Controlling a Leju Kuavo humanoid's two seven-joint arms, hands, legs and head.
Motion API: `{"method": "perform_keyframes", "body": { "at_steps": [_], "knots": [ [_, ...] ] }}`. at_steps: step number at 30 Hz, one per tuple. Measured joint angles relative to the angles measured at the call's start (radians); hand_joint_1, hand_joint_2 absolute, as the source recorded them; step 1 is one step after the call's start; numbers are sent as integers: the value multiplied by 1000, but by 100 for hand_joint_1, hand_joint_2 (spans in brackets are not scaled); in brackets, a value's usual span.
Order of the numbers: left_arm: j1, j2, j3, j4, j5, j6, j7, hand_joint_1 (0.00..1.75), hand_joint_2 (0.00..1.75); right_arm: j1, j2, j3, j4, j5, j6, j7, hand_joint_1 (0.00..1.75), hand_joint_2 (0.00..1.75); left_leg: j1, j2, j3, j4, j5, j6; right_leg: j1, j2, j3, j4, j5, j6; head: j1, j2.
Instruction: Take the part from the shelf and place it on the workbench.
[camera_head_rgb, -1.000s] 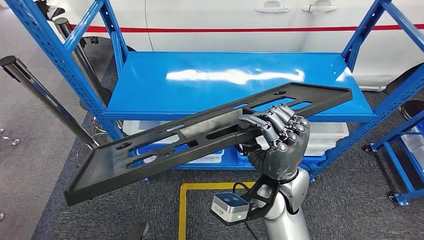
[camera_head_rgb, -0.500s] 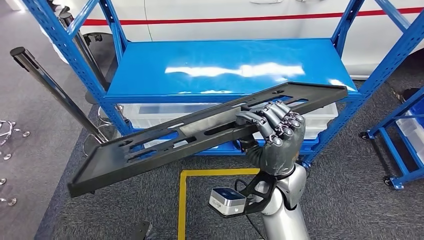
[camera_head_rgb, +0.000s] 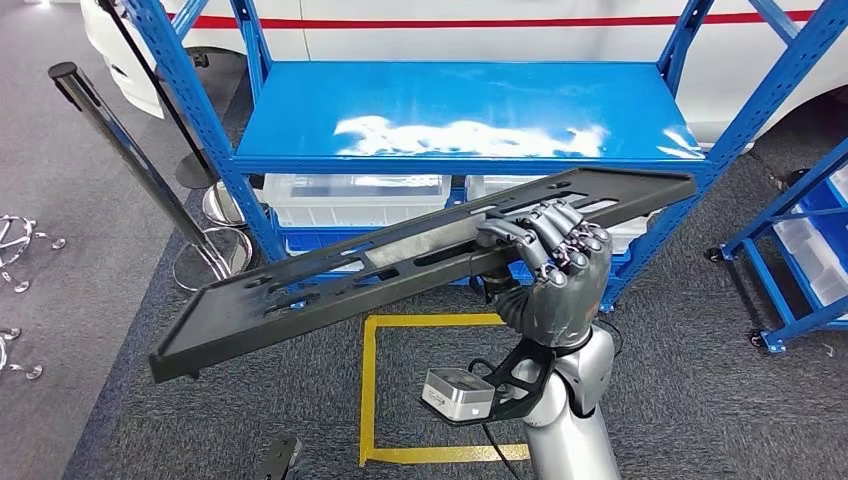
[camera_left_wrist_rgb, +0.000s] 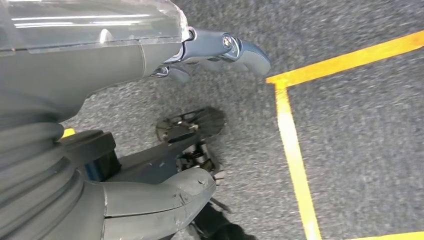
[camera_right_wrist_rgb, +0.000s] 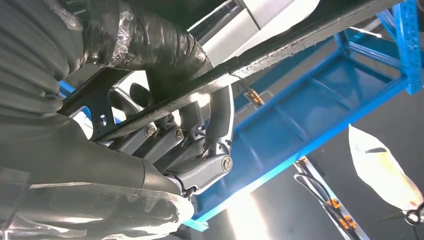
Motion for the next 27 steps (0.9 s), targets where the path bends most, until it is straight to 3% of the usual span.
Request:
{"method": "perform_keyframes", "body": {
  "at_steps": [1, 2, 4, 7, 9, 11, 12, 13, 14, 15, 18, 19, 22, 23, 24, 27],
  "knots": [
    [0, 0, 0, 0, 0, 0, 0, 0, 175, -1, 0, -1, 1, 1, 0, 0, 171, 175, 1, 0, -17, 8, 8, -5, -3, 0, 47, -58, 19, 2, 0, 0],
    [-1, 0, 0, 0, 0, 0, 1, 0, 175, -3, 1, -2, 2, 2, 0, 0, 171, 175, 0, -1, -33, 17, 14, -10, -4, 0, 97, -127, 22, 3, 0, 0],
    [-2, 0, 0, 0, 0, 0, 1, 0, 175, -7, 2, -3, 2, 4, 0, 0, 171, 175, -1, -1, -53, 30, 26, -22, 0, 3, 157, -225, -2, -6, 0, 0],
    [-2, -2, 0, 0, 0, -1, 2, 0, 175, -10, 3, -5, 3, 5, 0, 0, 171, 175, 3, -3, -64, 36, 38, -36, 5, 4, 154, -245, 3, -29, 0, 0],
    [-1, -3, 0, 0, 0, -1, 2, 0, 175, -12, 4, -6, 3, 7, 0, 0, 171, 175, 8, -5, -83, 85, -15, -46, 5, 1, 142, -247, 20, -47, 0, 0],
    [-1, -4, 0, 0, 0, -2, 2, 0, 175, -14, 5, -7, 4, 11, 0, 0, 171, 175, 10, -5, -117, 207, -108, -53, 8, -2, 124, -247, 36, -57, 0, 0],
    [-1, -4, 0, 0, 0, -2, 2, 0, 175, -14, 5, -7, 4, 13, 0, 0, 171, 175, 10, -5, -131, 269, -140, -55, 10, -3, 112, -246, 44, -59, 0, 0],
    [-1, -4, 0, 0, 0, -2, 2, 0, 175, -14, 5, -7, 4, 14, 0, 0, 171, 175, 10, -5, -134, 308, -155, -54, 12, -3, 101, -244, 51, -60, 0, 0],
    [-1, -4, 0, 0, 0, -2, 3, 0, 175, -14, 5, -7, 4, 15, 0, 0, 171, 175, 10, -5, -119, 313, -152, -51, 14, -3, 90, -242, 58, -60, 0, 0],
    [-1, -4, 0, 0, -1, -2, 3, 0, 175, -14, 5, -7, 4, 15, 0, 0, 171, 175, 8, -6, -84, 277, -133, -45, 16, -3, 81, -240, 63, -60, 0, 0],
    [-6, -4, 0, 0, -3, -2, 3, 0, 175, -15, 5, -9, 4, 17, 0, 0, 171, 175, -6, -11, 54, 79, -86, -18, 17, -3, 66, -236, 78, -55, 0, 0],
    [-7, -4, 0, 0, -3, -1, 4, 0, 175, -16, 5, -9, 4, 18, 0, 0, 171, 175, -11, -12, 76, 41, -84, -12, 15, -3, 63, -237, 84, -51, 0, 0],
    [-6, -4, 0, 0, -2, -1, 4, 0, 175, -18, 5, -12, 4, 18, 0, 0, 171, 175, -15, -12, 81, 6, -65, -2, 9, -2, 56, -241, 102, -35, 0, 0],
    [-7, -5, 0, 0, -2, -1, 4, 0, 175, -18, 5, -13, 4, 18, 0, 0, 171, 175, -13, -9, 81, -7, -51, 1, 12, 0, 50, -231, 92, -32, 0, 0],
    [-8, -7, 0, 0, -2, -1, 4, 0, 175, -19, 5, -14, 4, 18, 0, 0, 171, 175, -11, -7, 78, -21, -35, 5, 14, 2, 40, -205, 64, -28, 0, 0],
    [-12, -11, -2, 0, -1, -2, 4, 0, 175, -22, 4, -16, 4, 18, 0, 1, 171, 175, -10, -2, 47, -29, -1, 9, 14, 6, -6, -47, -66, -17, 0, 0]
  ]
}}
